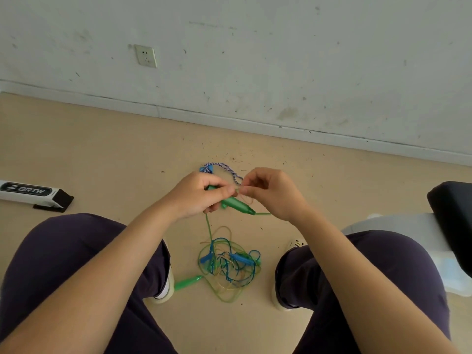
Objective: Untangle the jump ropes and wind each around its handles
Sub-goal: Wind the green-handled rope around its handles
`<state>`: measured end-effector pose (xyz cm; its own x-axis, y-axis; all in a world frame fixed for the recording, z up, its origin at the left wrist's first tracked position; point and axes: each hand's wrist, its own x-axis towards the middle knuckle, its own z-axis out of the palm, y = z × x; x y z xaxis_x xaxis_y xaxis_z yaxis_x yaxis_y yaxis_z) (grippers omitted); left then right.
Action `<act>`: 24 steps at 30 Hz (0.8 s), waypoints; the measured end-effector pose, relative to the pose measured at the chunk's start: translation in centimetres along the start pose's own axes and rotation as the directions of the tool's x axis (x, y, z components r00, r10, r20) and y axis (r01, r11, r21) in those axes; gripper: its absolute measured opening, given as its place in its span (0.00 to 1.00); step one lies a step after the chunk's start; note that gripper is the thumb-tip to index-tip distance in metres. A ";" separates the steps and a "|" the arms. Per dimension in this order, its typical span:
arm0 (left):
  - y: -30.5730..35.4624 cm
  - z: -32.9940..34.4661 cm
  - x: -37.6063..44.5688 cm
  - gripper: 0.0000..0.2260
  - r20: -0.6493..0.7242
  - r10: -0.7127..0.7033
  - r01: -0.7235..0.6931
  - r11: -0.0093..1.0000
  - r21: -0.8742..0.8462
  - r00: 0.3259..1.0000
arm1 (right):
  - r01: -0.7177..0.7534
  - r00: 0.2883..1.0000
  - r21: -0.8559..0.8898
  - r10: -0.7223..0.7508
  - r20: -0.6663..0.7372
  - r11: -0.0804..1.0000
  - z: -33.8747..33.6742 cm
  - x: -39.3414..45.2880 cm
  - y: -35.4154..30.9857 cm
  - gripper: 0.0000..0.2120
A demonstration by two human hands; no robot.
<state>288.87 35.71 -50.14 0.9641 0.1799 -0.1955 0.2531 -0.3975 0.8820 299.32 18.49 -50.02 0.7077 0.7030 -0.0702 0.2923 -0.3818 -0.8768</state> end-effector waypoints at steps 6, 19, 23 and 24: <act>-1.0 -2.2 0.5 0.08 -0.159 -0.039 0.043 0.999 0.024 0.986 | 0.002 0.966 0.053 0.012 -0.258 0.999 -2.4 0.7 1.0 0.06; -0.4 -0.5 0.3 0.08 0.077 0.063 -0.063 0.998 -0.005 0.995 | -0.023 0.998 -0.005 0.023 0.066 1.000 -0.1 0.1 -0.3 0.06; -1.0 -2.1 0.3 0.07 0.085 0.002 -0.007 0.998 0.060 0.996 | -0.053 0.984 0.018 0.055 -0.168 0.998 -2.0 0.3 0.3 0.03; -1.2 -2.5 0.3 0.07 0.051 -0.007 0.003 0.997 0.082 0.999 | -0.063 0.965 0.065 0.077 -0.249 0.996 -2.5 0.4 0.5 0.03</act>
<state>288.68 38.49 -50.21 0.9650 0.1366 -0.2238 0.2620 -0.4693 0.8433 301.41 17.05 -49.31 0.8661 0.4996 -0.0172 0.2048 -0.3859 -0.8995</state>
